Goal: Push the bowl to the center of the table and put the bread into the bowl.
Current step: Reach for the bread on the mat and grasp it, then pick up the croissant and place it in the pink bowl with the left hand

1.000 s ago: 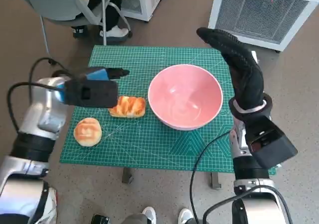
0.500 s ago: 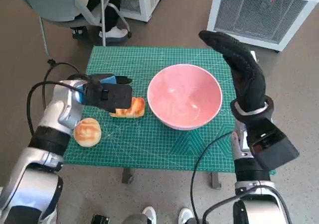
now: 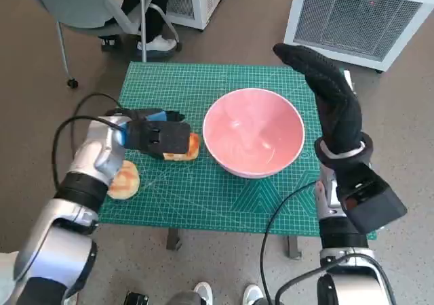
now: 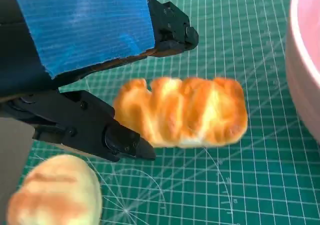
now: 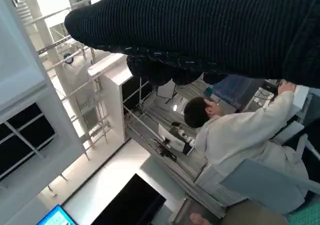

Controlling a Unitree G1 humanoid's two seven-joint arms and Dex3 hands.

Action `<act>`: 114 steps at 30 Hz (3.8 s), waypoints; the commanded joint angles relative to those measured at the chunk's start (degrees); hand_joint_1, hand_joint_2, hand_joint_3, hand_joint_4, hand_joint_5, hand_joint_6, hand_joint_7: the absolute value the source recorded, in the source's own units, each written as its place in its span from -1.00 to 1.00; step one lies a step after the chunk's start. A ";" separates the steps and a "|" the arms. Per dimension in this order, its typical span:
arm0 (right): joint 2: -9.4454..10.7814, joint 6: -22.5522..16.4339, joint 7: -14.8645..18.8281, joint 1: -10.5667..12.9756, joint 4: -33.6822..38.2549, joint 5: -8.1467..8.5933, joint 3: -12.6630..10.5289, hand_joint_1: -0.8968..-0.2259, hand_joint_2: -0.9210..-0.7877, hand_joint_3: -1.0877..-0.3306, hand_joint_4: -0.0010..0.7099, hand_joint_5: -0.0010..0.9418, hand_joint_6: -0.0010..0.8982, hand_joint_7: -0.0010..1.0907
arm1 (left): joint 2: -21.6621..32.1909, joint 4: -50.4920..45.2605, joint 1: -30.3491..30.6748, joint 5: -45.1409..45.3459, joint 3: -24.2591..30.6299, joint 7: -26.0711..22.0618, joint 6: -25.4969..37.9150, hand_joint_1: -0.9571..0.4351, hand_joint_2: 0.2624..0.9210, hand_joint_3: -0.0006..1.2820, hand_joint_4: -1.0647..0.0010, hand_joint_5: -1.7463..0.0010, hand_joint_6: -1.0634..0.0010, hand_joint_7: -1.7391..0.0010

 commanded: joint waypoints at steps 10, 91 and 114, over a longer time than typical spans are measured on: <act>-0.08 1.77 -0.44 2.22 -0.97 1.17 0.00 -0.34 -1.00 -0.17 -0.05 -0.94 -1.00 0.37 | -3.83 10.98 -1.68 1.43 -2.41 6.08 -3.60 0.03 0.54 -0.99 0.58 0.95 0.45 0.97; -2.08 0.03 0.40 3.57 -0.13 2.35 -0.29 -0.29 -1.00 -0.18 -0.08 -0.96 -1.00 0.30 | -15.06 7.42 -15.07 -3.36 2.93 20.59 -17.48 0.37 1.00 -0.79 -0.10 -0.44 -0.08 -0.43; -1.58 0.62 -0.78 4.06 -1.11 2.13 -0.52 -0.31 -1.00 -0.17 -0.08 -0.96 -1.00 0.32 | -12.87 3.37 -14.72 -3.70 0.76 0.58 -9.82 0.02 0.59 -0.91 1.00 1.00 1.00 0.69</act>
